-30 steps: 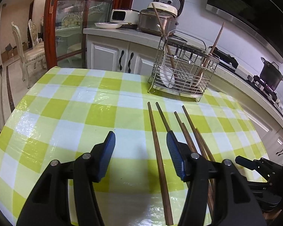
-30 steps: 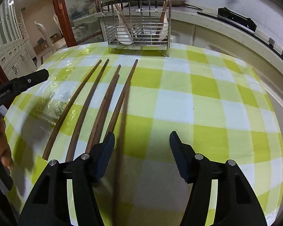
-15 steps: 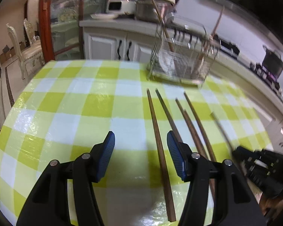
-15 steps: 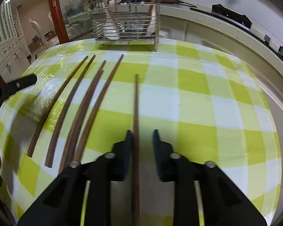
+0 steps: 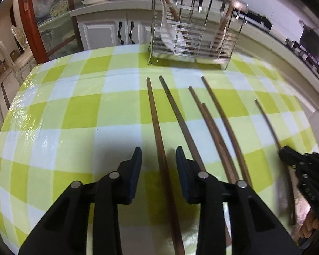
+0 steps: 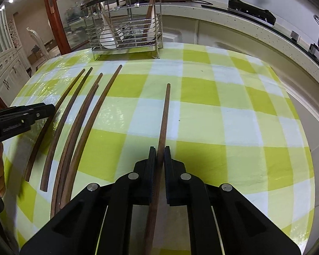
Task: Organize utensils
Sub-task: 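Close the left tool on one brown chopstick and lift it upright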
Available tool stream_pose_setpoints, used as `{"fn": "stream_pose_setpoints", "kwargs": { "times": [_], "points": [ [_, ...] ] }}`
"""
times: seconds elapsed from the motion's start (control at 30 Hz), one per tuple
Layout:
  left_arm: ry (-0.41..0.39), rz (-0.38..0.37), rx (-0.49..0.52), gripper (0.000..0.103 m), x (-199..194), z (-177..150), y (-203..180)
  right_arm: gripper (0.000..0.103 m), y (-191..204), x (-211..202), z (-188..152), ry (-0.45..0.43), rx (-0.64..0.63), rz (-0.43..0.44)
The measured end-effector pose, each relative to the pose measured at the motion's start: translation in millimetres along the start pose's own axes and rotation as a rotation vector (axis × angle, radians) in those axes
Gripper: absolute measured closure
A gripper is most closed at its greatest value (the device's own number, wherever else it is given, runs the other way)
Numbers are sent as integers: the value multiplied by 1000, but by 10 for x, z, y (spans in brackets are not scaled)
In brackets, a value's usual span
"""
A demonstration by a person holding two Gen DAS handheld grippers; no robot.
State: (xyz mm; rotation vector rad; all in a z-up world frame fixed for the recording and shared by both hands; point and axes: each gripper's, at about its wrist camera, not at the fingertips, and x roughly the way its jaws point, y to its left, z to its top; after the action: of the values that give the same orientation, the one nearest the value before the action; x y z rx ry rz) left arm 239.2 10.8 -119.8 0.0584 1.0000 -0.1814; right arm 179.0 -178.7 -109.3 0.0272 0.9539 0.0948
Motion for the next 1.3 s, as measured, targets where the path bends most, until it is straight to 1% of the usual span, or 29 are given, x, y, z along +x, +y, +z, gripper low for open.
{"fn": "stream_pose_setpoints", "kwargs": {
  "times": [0.1,0.2,0.27,0.3,0.33,0.63,0.93,1.1,1.3],
  "points": [
    [3,38,23,76,57,37,-35,97,-69,12,18,1,23,1],
    [10,53,43,77,83,81,-65,97,-101,22,35,2,29,-9],
    [16,53,56,87,84,89,-83,97,-102,20,34,4,31,-11],
    [19,53,59,89,80,87,-86,97,-107,20,36,4,34,-9],
    [21,53,60,94,79,85,-86,97,-112,23,37,4,36,-8],
    [22,12,8,96,11,6,41,97,-130,38,74,12,34,0],
    [8,0,-20,96,-39,-39,101,97,-131,25,80,3,49,5],
    [-18,-5,-38,96,-127,-22,139,97,-138,-73,119,-23,51,7],
    [-80,-17,-64,96,-333,28,180,97,-136,-257,196,-67,52,8]
  ]
}}
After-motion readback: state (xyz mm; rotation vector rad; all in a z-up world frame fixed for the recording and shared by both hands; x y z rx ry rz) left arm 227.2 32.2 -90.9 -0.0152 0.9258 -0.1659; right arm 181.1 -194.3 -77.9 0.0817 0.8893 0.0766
